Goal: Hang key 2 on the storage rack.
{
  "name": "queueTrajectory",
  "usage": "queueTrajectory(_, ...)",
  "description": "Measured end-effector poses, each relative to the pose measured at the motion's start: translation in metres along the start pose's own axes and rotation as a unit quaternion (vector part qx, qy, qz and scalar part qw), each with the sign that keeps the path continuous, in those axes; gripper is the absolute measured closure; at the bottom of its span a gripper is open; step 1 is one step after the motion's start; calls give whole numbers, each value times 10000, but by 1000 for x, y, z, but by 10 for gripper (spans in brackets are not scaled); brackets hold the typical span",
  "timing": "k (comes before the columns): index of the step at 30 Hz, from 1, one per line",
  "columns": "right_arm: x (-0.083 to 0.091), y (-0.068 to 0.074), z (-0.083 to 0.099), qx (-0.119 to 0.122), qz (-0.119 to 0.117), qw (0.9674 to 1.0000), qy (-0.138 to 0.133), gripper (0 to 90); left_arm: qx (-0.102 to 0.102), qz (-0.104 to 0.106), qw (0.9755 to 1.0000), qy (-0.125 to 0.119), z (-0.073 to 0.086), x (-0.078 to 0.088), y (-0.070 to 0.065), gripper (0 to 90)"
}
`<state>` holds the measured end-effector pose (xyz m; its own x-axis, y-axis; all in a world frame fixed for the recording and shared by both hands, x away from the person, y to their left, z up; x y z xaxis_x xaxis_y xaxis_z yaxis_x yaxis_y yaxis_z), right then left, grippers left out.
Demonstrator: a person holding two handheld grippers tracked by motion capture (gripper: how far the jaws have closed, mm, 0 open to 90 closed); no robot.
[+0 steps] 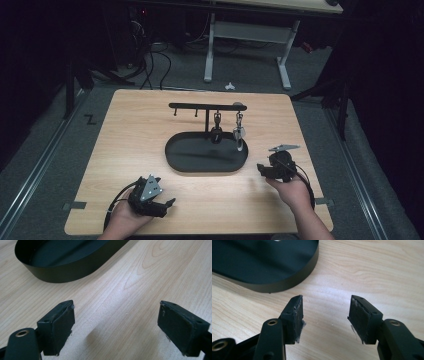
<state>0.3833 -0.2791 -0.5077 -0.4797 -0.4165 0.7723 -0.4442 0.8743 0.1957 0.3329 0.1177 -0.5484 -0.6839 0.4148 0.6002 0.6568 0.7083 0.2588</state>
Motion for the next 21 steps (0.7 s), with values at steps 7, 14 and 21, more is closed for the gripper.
queueTrajectory(7, 0, 5, 38, 65, 103, 9964, -843, 375, 283, -197, 9993, -155, -3, -1, 9, 148)
queueTrajectory(14, 11, 8, 58, 479, 307, 9900, -1290, 351, 682, -249, 9973, -148, -1, -2, 16, 147)
queueTrajectory(21, 1, 7, 60, 303, 93, 9923, -1197, 341, 636, -247, 9975, -158, -3, -1, 14, 148)
Point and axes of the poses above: each handheld gripper's, and its own axes: x roughly backward along the jaws, z roughly out of its underside, y roughly to its left, the point moved 4 cm from there along -x, roughly forward along the jaws, and after that the axes turned 14 degrees about -z, right-handed, at the moved point
